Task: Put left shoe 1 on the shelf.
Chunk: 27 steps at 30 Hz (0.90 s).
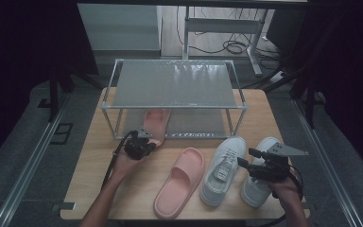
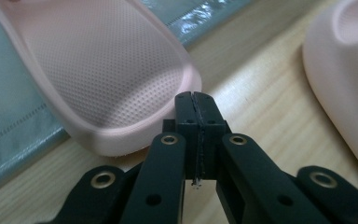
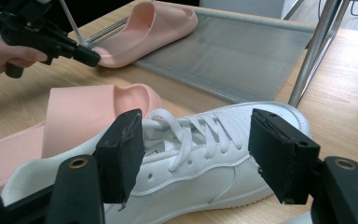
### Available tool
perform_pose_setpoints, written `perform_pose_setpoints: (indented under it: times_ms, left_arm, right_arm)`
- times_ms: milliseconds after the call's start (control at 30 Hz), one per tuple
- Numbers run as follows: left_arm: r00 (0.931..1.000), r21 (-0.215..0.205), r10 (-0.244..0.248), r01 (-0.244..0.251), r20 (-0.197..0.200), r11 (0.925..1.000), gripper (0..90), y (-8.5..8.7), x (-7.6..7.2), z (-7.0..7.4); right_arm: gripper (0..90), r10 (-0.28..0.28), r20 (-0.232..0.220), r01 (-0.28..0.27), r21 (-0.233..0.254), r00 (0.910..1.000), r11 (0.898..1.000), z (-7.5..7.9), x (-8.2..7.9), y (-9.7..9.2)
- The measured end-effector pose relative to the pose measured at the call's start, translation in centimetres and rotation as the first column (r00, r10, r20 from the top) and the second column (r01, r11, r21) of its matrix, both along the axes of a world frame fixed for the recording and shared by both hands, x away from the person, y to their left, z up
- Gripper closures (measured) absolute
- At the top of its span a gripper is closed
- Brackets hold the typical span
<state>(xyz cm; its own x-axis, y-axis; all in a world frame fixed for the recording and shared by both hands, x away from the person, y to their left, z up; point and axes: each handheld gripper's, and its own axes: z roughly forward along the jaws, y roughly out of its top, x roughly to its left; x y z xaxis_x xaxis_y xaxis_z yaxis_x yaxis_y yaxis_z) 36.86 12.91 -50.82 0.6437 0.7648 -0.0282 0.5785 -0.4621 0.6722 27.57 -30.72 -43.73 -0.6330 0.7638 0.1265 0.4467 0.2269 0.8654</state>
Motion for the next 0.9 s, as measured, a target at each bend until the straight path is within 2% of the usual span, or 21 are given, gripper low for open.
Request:
perform_pose_setpoints:
  times_ms: [100,200,267,700,900]
  left_arm:
    - [0.9998,-0.002,0.016,-0.016,0.008,0.9999,89.8,-0.2,0.4,-0.1]
    - [0.9989,0.027,0.042,-0.042,0.023,0.9988,89.7,-0.6,1.3,-0.2]
    - [0.998,0.024,0.056,-0.057,0.028,0.9981,89.6,-0.9,1.7,-0.2]
    - [0.9933,-0.002,0.114,-0.114,0.02,0.9935,87.2,-2.0,3.4,-0.7]
    - [0.993,0.004,0.117,-0.117,0.01,0.9931,86.1,-2.1,3.5,-0.7]
  right_arm:
    - [35.5,-0.002,0.0,0.002,0.003,1.0,1.0,0.0,0.0,0.0]
    - [35.5,-0.003,0.0,0.003,0.004,1.0,1.0,0.0,0.0,-0.1]
    - [35.5,-0.002,-0.001,0.002,0.004,1.0,1.0,0.0,0.0,0.0]
    - [35.5,-0.004,-0.001,0.004,0.006,1.0,1.0,0.0,0.0,-0.2]
    - [35.5,-0.003,-0.002,0.003,0.003,1.0,1.0,0.0,0.0,-0.2]
